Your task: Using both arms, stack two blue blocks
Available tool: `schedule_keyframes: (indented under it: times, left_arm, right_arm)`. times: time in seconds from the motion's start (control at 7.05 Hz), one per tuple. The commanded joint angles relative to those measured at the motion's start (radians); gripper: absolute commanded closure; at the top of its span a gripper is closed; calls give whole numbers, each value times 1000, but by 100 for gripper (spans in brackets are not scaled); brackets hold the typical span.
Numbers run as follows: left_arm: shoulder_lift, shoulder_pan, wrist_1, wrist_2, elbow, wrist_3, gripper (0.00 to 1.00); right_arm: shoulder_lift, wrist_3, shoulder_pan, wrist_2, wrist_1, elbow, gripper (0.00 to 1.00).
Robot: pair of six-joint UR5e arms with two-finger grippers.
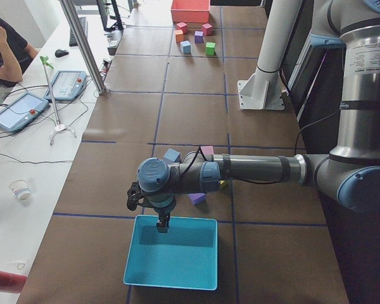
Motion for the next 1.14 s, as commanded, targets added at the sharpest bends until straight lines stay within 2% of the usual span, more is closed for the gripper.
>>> schedule_keyframes:
  times: [0.0,0.14,0.28,0.43,0.71,0.85,0.99]
  left_arm:
    - [1,0,1,-1,-19,-1,0]
    - [1,0,1,-1,-20,-1,0]
    - [3,0,1,-2,-22,-1,0]
    - [7,0,1,-2,-30,-1,0]
    - [12,0,4,1,-53,-1,0]
    - [9,0,5,1,-54,-1,0]
    - [6,0,7,2,-53,-1,0]
  right_arm:
    - [1,4,-56,47,4,97,0]
    - [12,77,-124,43,7,140,0]
    - [27,253,-212,37,8,194,1]
    - [51,418,-298,31,98,206,1]
    - [52,709,-545,-159,365,191,1]
    - [56,709,-640,-255,393,168,0]
    - [58,681,-681,-294,393,153,0]
